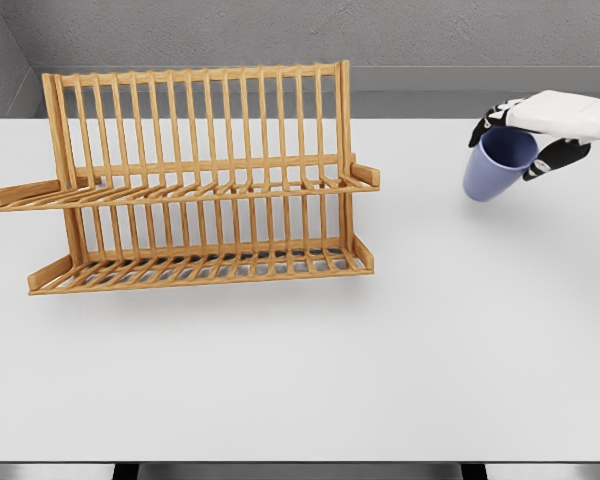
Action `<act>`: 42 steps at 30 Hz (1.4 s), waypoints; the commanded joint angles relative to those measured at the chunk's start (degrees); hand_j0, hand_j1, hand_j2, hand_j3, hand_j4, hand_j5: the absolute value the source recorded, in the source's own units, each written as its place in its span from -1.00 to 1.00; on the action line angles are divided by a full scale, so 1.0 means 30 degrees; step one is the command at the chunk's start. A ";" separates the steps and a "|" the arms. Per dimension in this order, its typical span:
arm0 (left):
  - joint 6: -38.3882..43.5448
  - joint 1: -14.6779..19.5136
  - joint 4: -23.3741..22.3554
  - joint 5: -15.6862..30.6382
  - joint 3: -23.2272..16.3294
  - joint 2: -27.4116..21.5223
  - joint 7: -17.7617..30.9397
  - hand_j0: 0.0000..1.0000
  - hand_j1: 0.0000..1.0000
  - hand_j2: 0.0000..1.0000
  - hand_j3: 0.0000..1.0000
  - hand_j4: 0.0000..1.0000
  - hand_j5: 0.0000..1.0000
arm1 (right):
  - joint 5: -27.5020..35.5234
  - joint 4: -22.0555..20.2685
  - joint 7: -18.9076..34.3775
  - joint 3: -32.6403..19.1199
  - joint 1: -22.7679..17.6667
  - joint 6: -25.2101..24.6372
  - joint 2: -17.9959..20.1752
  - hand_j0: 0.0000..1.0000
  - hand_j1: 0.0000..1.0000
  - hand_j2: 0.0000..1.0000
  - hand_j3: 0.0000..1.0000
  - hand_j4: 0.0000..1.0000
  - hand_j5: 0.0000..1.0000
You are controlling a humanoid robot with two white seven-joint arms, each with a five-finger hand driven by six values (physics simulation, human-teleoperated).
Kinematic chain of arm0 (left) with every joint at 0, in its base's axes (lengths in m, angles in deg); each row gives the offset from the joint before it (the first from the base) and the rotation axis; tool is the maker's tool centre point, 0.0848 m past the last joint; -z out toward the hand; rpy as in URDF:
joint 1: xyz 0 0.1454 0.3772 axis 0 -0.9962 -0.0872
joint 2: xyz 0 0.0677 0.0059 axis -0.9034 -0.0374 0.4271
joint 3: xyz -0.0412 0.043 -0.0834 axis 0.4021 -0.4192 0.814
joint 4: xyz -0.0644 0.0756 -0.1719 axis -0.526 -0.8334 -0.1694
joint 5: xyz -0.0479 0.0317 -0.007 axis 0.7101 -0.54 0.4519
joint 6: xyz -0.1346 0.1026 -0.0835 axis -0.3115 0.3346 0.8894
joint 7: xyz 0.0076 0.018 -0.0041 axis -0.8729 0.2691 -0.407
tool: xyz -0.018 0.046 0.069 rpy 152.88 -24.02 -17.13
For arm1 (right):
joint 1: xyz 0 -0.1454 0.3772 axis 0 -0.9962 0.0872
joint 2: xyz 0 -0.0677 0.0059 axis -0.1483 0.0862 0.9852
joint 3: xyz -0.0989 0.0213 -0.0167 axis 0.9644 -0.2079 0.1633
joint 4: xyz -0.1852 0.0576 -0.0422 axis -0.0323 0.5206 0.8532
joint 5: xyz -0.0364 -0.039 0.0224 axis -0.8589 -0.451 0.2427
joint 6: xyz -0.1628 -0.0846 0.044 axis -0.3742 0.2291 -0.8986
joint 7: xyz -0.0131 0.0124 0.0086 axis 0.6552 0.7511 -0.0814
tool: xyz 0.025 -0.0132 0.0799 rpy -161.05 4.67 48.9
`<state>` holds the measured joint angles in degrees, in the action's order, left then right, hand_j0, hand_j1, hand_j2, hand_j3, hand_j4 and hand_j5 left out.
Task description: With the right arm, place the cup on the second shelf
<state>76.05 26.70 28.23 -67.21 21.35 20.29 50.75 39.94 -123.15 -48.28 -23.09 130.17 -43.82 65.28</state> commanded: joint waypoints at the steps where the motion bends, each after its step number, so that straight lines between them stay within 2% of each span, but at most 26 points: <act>1: 0.0019 0.0000 -0.0005 -0.0002 -0.0008 -0.0002 -0.0002 1.00 1.00 1.00 1.00 1.00 1.00 | 0.0111 -0.0349 -0.0012 -0.0495 0.0000 -0.0027 0.0080 0.27 0.27 0.27 0.27 0.27 0.27; 6: -0.0010 0.0000 -0.0005 -0.0002 -0.0008 -0.0002 -0.0002 1.00 1.00 1.00 1.00 1.00 1.00 | 0.0111 -0.1257 -0.0012 -0.0934 0.0000 -0.0027 0.0080 0.29 0.29 0.29 0.29 0.29 0.29; 11: 0.0019 0.0000 -0.0005 -0.0002 -0.0008 -0.0002 -0.0002 1.00 1.00 1.00 1.00 1.00 1.00 | 0.0081 -0.1316 -0.0012 -0.1403 0.0029 0.0002 0.0051 0.29 0.29 0.29 0.29 0.29 0.29; 13: 0.0019 0.0000 -0.0005 -0.0002 -0.0008 -0.0002 -0.0002 1.00 1.00 1.00 1.00 1.00 1.00 | 0.0081 -0.1901 -0.0012 -0.1462 0.0029 -0.0027 0.0051 0.29 0.29 0.29 0.29 0.29 0.29; 21: -0.0010 -0.0029 -0.0005 -0.0002 -0.0008 -0.0002 -0.0002 1.00 1.00 1.00 1.00 1.00 1.00 | 0.0110 -0.2575 -0.0012 -0.2106 0.0059 -0.0057 0.0051 0.29 0.29 0.29 0.29 0.29 0.29; 24: -0.0010 0.0000 -0.0005 -0.0002 -0.0008 -0.0002 -0.0002 1.00 1.00 1.00 1.00 1.00 1.00 | 0.0082 -0.3308 -0.0012 -0.2399 0.0059 -0.0145 0.0051 0.29 0.29 0.29 0.29 0.29 0.29; 42: -0.0010 0.0000 -0.0005 -0.0002 -0.0008 -0.0002 -0.0002 1.00 1.00 1.00 1.00 1.00 1.00 | 0.0111 -0.5915 -0.0012 -0.2575 0.0615 -0.0203 -0.0213 0.29 0.29 0.29 0.29 0.29 0.29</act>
<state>76.06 26.71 28.23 -67.21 21.35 20.29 50.75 40.08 -140.16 -48.27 -30.68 132.10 -44.34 64.66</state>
